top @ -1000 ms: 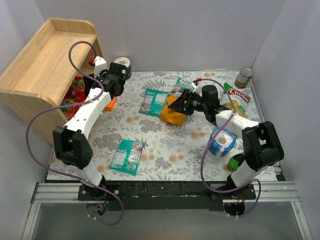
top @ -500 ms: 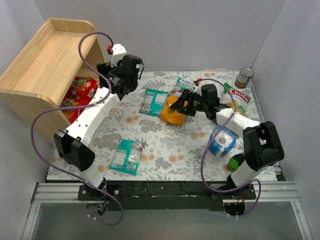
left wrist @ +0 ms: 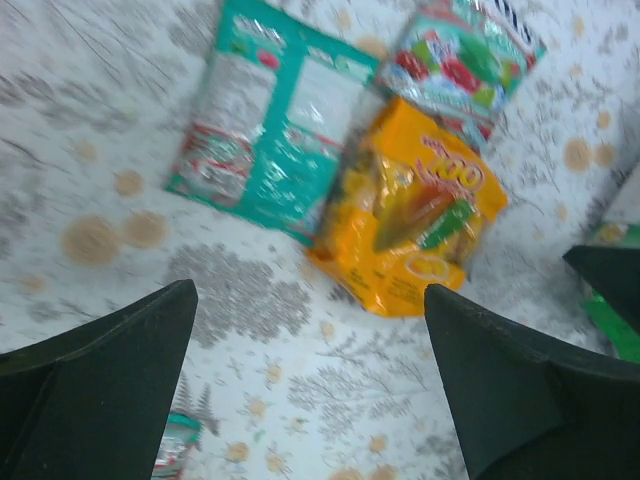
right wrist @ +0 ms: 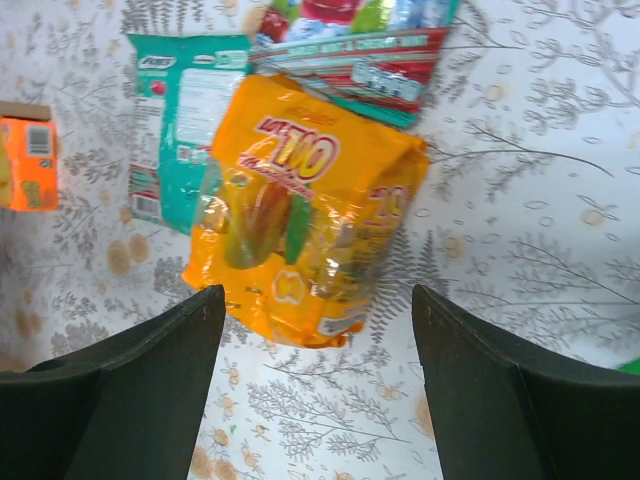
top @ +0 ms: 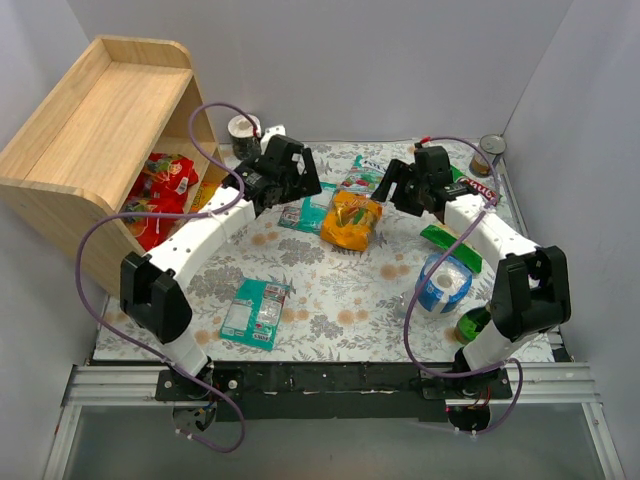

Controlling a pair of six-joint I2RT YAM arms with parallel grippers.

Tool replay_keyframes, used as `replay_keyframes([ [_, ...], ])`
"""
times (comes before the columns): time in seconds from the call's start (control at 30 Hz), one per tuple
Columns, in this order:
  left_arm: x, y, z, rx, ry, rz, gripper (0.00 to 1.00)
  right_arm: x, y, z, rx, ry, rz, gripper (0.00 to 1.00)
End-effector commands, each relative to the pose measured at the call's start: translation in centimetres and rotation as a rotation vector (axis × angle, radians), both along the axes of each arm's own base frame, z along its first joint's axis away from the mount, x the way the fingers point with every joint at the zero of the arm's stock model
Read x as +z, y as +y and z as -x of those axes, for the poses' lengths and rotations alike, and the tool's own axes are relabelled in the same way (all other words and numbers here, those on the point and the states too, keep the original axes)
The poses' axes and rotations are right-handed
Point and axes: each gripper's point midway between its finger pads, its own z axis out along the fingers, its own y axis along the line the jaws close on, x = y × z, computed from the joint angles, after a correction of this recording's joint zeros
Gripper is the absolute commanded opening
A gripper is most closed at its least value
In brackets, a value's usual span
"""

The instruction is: Place and organize the candy bags onto the shelf

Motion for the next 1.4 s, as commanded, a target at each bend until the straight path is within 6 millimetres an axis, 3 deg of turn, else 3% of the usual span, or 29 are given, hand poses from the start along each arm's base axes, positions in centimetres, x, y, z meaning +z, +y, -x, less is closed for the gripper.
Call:
replay_keyframes([
  [0.0, -2.6, -6.7, 1.8, -0.113, 0.119, 0.292, 0.98, 2.4, -2.8, -0.1, -0.067, -0.03, 0.035, 0.82],
  [0.17, -5.3, -8.9, 1.3, -0.109, 0.149, 0.337, 0.98, 3.2, -4.4, 0.8, -0.089, -0.018, 0.027, 0.82],
  [0.3, -8.2, -10.4, 2.3, -0.106, 0.213, 0.362, 0.98, 3.9, -5.8, 0.9, -0.119, -0.018, -0.006, 0.82],
  [0.43, -11.0, -10.3, 4.1, -0.055, 0.276, 0.334, 0.98, 4.8, -6.4, 1.0, -0.127, -0.023, -0.028, 0.82],
  [0.53, -11.8, -10.6, 4.5, -0.033, 0.286, 0.357, 0.98, 5.2, -6.4, 1.1, -0.125, -0.027, -0.038, 0.82],
  [0.67, -12.5, -11.6, 3.4, 0.017, 0.254, 0.411, 0.97, 5.0, -6.3, 1.5, -0.123, -0.015, -0.051, 0.81],
  [0.9, -16.5, -10.7, 3.0, 0.252, 0.268, 0.436, 0.9, 4.6, -6.5, 2.3, -0.122, 0.0, -0.038, 0.8],
  [1.07, -18.1, -11.8, 2.3, 0.296, 0.259, 0.484, 0.88, 4.4, -6.8, 2.8, -0.123, 0.013, -0.021, 0.79],
  [1.17, -19.4, -12.2, 2.3, 0.326, 0.276, 0.501, 0.84, 4.2, -7.0, 3.1, -0.123, 0.018, -0.011, 0.79],
  [1.37, -20.8, -12.0, 2.4, 0.348, 0.29, 0.478, 0.62, 3.8, -7.1, 3.5, -0.122, 0.027, 0.0, 0.79],
])
